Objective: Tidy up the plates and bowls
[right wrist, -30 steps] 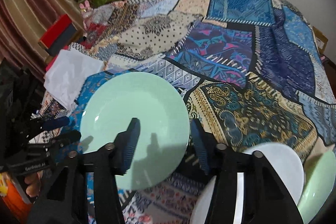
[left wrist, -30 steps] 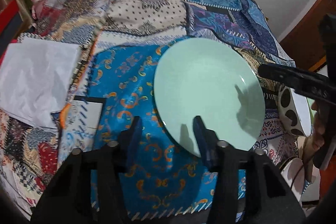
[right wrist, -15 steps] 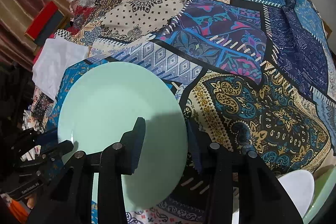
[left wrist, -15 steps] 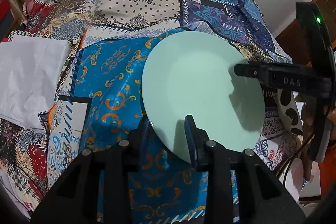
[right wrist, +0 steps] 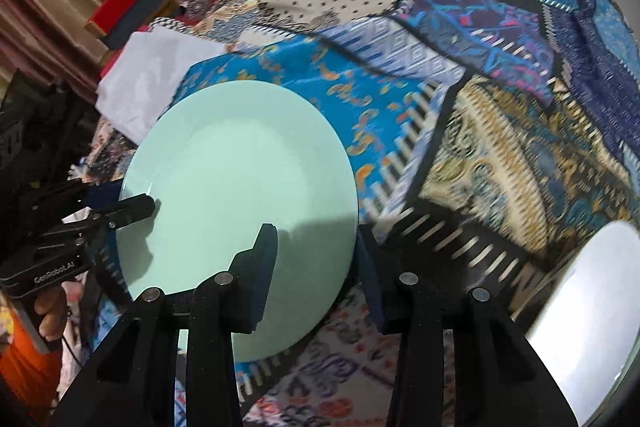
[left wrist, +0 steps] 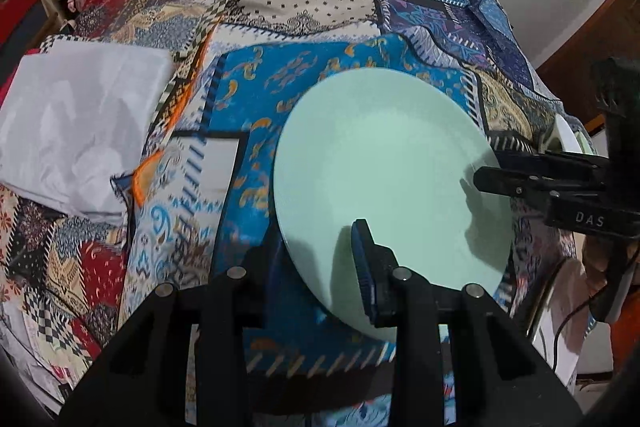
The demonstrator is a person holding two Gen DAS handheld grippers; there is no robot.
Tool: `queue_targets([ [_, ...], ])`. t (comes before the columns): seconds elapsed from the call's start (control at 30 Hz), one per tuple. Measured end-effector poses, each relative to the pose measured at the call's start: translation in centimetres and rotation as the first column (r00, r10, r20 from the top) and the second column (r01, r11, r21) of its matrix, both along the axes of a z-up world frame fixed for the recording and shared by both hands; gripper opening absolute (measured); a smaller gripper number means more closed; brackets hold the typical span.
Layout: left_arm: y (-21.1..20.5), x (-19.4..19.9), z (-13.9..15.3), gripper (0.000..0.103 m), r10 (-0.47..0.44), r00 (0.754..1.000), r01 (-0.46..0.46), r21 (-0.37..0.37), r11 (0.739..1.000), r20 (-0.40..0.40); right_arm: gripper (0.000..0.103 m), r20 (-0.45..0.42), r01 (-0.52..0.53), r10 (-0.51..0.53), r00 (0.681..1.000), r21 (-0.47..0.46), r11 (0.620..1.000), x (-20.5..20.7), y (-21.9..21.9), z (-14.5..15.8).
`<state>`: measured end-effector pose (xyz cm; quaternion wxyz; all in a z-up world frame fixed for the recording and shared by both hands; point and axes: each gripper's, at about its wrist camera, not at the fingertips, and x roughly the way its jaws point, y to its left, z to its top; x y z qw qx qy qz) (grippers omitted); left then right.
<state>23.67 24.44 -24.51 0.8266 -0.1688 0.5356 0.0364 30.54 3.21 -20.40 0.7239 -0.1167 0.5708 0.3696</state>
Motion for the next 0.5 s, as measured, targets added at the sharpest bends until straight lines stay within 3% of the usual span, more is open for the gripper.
queue_targets([
  [0.07,-0.2,-0.6,0.0,0.033,-0.009,1.000,0.009,0.004,1.000,0.003,0.038,-0.020,0.005,-0.005,1.000,0.007,1.000,-0.2,0.1,-0.7],
  [0.5,-1.8,-0.8,0.2,0.034,-0.020,0.999,0.017,0.081,0.997,0.035,0.037,0.053,0.017,-0.017,0.998,0.012,1.000,-1.6,0.1,-0.6],
])
